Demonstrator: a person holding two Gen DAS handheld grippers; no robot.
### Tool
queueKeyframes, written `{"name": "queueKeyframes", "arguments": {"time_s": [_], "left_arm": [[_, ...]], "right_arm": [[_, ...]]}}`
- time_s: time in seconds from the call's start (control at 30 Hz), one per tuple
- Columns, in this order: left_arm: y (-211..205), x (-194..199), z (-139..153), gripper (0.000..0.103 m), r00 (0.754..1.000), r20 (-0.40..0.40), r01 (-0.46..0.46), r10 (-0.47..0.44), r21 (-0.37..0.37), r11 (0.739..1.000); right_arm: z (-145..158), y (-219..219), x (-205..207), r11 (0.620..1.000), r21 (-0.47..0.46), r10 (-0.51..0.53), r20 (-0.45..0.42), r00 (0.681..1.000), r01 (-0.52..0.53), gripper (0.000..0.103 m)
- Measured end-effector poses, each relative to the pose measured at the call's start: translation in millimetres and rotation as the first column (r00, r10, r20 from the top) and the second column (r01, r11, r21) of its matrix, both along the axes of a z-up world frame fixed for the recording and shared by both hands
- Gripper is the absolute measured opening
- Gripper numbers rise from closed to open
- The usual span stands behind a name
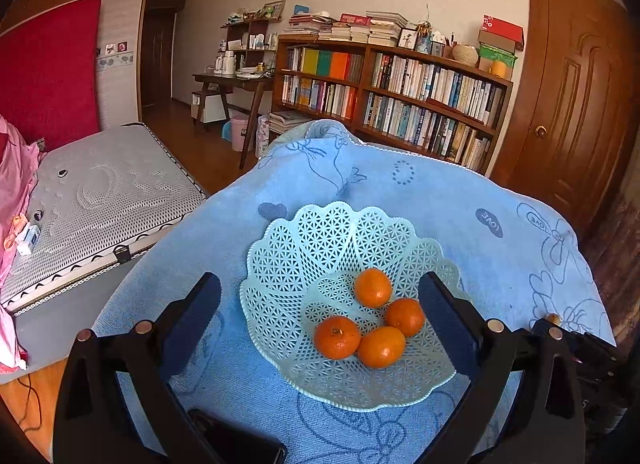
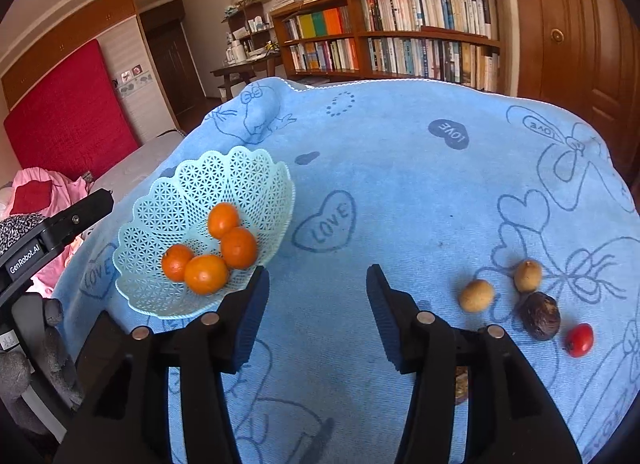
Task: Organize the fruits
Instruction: 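Grasp the dark brown round fruit with the right tool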
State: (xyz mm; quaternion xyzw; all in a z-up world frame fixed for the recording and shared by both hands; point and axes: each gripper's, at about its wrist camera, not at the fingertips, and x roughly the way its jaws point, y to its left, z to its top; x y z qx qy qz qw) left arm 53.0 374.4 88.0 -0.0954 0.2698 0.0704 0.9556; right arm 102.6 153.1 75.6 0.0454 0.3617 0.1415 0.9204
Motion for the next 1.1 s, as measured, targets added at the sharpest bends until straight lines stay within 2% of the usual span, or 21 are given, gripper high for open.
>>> {"name": "queueKeyframes", "arguments": {"time_s": [0.3, 0.5, 0.73, 1.1], "left_arm": [[-9.1, 0.8, -2.9, 0.100, 1.000, -0.006, 0.029, -0.029, 0.011, 1.000], [-20.7, 0.5, -6.5, 0.100, 0.998, -0.013, 0.056, -0.055, 0.027, 0.998], [-41.3, -0.1, -10.8, 0.100, 0.994, -0.026, 0.107, -0.106, 0.061, 0.992], [-71.2, -1.8, -18.9, 0.100, 0.983, -0.053, 0.182, -0.177, 0.108, 0.977]], "right_arm": [[-3.0, -62.4, 2.6, 0.991, -0.021, -0.129, -0.011, 0.992, 0.129, 0.051], [-10.9, -108.9, 6.4, 0.976, -0.018, -0.215, -0.051, 0.975, 0.215, 0.051], [-27.6, -141.1, 18.1, 0.966, -0.028, -0.259, -0.119, 0.959, 0.257, 0.051], [-46.3, -145.7, 32.0, 0.974, -0.063, -0.227, -0.167, 0.959, 0.220, 0.051]]}}
